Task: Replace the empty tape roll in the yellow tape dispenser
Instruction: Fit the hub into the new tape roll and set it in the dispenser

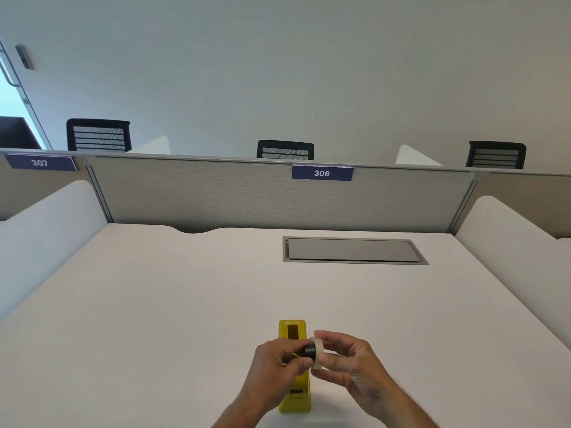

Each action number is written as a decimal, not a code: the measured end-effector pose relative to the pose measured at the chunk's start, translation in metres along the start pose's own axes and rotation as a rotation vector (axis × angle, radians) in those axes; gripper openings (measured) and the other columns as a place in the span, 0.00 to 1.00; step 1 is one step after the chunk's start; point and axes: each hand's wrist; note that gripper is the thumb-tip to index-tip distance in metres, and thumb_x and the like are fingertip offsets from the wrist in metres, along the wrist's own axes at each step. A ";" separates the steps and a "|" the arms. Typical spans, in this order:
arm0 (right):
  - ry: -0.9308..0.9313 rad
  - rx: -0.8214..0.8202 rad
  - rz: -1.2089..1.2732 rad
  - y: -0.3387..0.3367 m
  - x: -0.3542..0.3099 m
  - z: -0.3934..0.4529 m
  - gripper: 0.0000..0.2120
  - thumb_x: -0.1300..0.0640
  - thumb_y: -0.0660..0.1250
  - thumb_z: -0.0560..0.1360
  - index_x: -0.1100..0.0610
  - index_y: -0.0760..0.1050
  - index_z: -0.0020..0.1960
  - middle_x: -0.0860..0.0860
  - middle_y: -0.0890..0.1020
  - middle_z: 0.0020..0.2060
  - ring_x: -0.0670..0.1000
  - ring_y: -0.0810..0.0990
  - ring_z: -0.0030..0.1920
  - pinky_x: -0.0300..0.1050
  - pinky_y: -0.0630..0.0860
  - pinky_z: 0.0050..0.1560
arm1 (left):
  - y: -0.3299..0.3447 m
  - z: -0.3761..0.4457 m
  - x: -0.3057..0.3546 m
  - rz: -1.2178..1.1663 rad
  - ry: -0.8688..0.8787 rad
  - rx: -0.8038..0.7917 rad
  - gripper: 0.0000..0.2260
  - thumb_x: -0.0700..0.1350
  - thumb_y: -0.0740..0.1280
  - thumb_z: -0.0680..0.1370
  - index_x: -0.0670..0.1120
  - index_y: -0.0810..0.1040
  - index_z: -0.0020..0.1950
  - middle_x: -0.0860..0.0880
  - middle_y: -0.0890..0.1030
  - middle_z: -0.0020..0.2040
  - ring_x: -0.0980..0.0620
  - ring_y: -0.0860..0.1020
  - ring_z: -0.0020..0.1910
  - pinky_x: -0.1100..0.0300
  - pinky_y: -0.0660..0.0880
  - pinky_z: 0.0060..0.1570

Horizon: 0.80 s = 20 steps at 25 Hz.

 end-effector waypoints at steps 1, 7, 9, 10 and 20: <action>0.002 0.002 -0.005 0.000 0.001 0.000 0.20 0.68 0.79 0.65 0.61 0.83 0.56 0.60 0.85 0.54 0.63 0.84 0.54 0.57 0.83 0.49 | 0.000 0.000 0.000 0.016 0.011 -0.013 0.21 0.40 0.73 0.75 0.70 0.82 0.51 0.63 0.84 0.44 0.58 0.82 0.46 0.59 0.81 0.52; 0.017 -0.010 -0.128 0.003 0.005 0.001 0.21 0.69 0.79 0.66 0.61 0.82 0.58 0.60 0.86 0.52 0.61 0.85 0.53 0.55 0.83 0.48 | -0.003 0.000 -0.008 0.218 0.095 -0.103 0.17 0.42 0.71 0.75 0.66 0.80 0.53 0.66 0.82 0.44 0.64 0.79 0.49 0.72 0.75 0.49; 0.019 -0.004 -0.166 0.005 0.006 0.004 0.22 0.69 0.79 0.66 0.62 0.81 0.59 0.60 0.86 0.52 0.61 0.85 0.53 0.56 0.84 0.49 | -0.002 0.001 -0.011 0.238 0.097 -0.111 0.15 0.42 0.70 0.75 0.63 0.80 0.54 0.64 0.82 0.44 0.64 0.78 0.49 0.70 0.76 0.49; 0.013 -0.002 -0.177 0.006 0.006 0.005 0.22 0.68 0.79 0.66 0.61 0.81 0.59 0.60 0.86 0.53 0.60 0.85 0.53 0.56 0.84 0.49 | -0.003 0.001 -0.012 0.238 0.096 -0.107 0.15 0.42 0.70 0.75 0.62 0.80 0.54 0.64 0.82 0.44 0.64 0.78 0.48 0.70 0.76 0.49; -0.220 0.099 -0.643 0.020 -0.001 0.034 0.23 0.58 0.83 0.59 0.46 0.82 0.51 0.45 0.84 0.49 0.44 0.83 0.51 0.43 0.84 0.44 | -0.016 0.021 -0.020 0.211 -0.018 -0.005 0.18 0.40 0.71 0.76 0.59 0.80 0.60 0.59 0.82 0.52 0.58 0.80 0.51 0.59 0.79 0.55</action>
Point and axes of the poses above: each hand's wrist, its own z-axis towards the middle knuckle, its own y-axis out of the palm, x = y × z
